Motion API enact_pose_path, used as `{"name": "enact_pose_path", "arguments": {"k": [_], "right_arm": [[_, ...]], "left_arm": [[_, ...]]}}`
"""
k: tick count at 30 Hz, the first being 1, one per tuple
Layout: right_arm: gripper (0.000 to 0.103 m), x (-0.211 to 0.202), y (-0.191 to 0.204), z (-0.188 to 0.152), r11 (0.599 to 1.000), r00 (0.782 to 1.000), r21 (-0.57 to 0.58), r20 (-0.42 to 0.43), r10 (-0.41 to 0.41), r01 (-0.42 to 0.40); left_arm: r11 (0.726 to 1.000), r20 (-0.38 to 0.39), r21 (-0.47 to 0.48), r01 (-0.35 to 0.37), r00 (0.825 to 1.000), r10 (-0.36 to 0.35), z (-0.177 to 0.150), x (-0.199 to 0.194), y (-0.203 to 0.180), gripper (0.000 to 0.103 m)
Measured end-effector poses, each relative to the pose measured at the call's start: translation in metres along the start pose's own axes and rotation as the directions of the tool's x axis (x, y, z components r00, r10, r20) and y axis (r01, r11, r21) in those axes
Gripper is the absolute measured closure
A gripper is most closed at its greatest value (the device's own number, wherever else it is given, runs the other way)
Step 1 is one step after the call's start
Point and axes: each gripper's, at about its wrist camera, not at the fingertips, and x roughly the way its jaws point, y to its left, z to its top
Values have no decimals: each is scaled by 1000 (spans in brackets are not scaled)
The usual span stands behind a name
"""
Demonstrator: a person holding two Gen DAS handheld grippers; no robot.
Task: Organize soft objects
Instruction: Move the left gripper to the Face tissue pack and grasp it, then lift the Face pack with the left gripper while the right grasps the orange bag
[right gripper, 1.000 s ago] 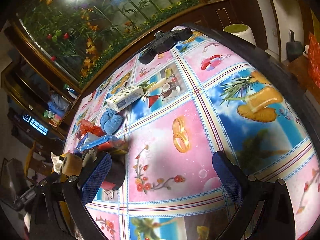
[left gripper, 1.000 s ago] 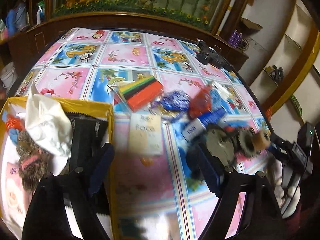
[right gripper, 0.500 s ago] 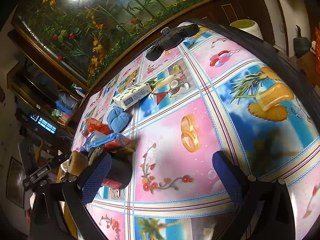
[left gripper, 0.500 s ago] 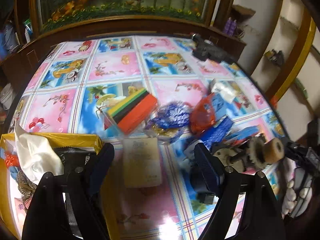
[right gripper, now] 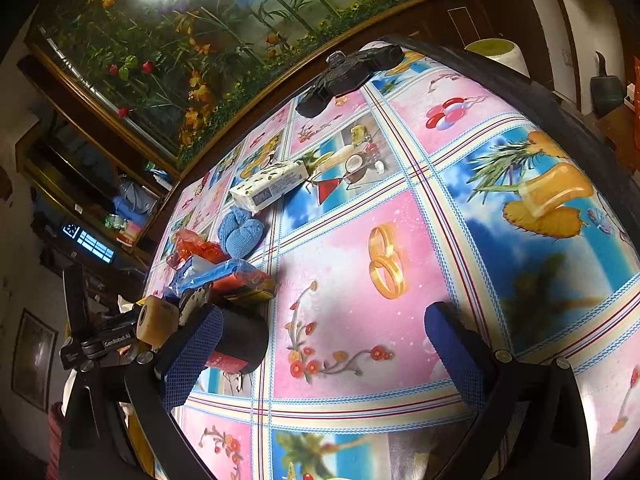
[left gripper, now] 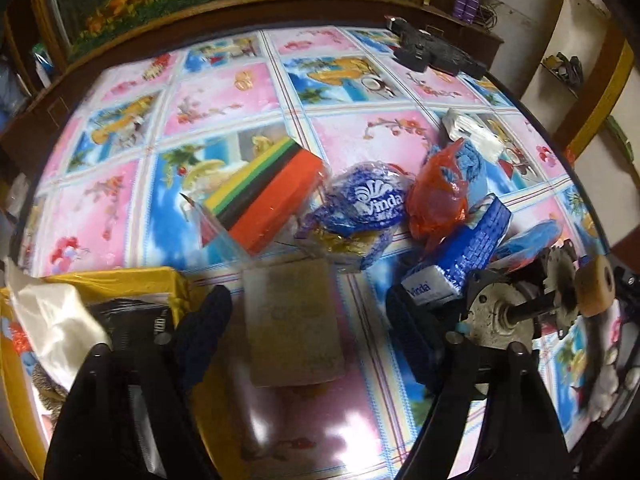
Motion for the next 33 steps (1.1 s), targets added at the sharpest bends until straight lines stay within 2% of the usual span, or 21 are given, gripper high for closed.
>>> {"name": "enact_pose_path", "arguments": {"k": [1, 2, 4, 8, 14, 16, 18, 21, 22, 25, 27, 29, 33], "right_arm": [[1, -1, 0, 0, 1000, 1000, 1, 0, 0, 0], [1, -1, 0, 0, 1000, 1000, 2, 0, 1, -1], [1, 0, 0, 0, 1000, 1000, 2, 1, 1, -1], [1, 0, 0, -1, 1000, 1000, -1, 1, -3, 3], [1, 0, 1, -2, 1000, 1000, -11, -1, -7, 7], [1, 0, 3, -1, 1000, 1000, -23, -4, -14, 13], [1, 1, 5, -2, 999, 1000, -39, -6, -24, 24], [1, 2, 8, -2, 998, 999, -59, -8, -38, 37], [1, 2, 9, -2, 997, 999, -66, -8, -42, 42], [1, 4, 12, -3, 994, 998, -90, -6, -58, 57], [1, 6, 15, -3, 991, 997, -109, -6, -73, 72], [1, 7, 18, -4, 988, 996, -126, -5, -88, 86], [1, 9, 21, -2, 984, 994, -147, -10, -104, 102]], "left_arm": [[1000, -23, -11, 20, 1000, -20, 0, 3, 2, 55], [999, -27, -20, 37, 999, -38, -1, 4, 5, 56], [999, -33, -18, 49, 998, -49, -4, 3, 7, 67], [998, -62, -47, 51, 997, -54, -12, -2, 11, 67], [998, -75, 51, -21, 997, 25, -48, -19, -18, 67], [998, -66, 66, -2, 998, 7, -65, -28, -28, 67], [998, -48, 41, 40, 998, -38, -77, -37, -32, 67], [993, 10, -34, 113, 994, -113, -92, -55, -31, 61], [991, 30, -51, 125, 992, -124, -95, -59, -30, 54], [993, 75, -65, 96, 993, -91, -105, -62, -29, 38], [994, 66, -71, 83, 995, -78, -110, -55, -27, 38], [998, 93, -49, 40, 995, -36, -114, -53, -30, 36], [999, 90, -33, 29, 996, -26, -115, -51, -37, 31]]}}
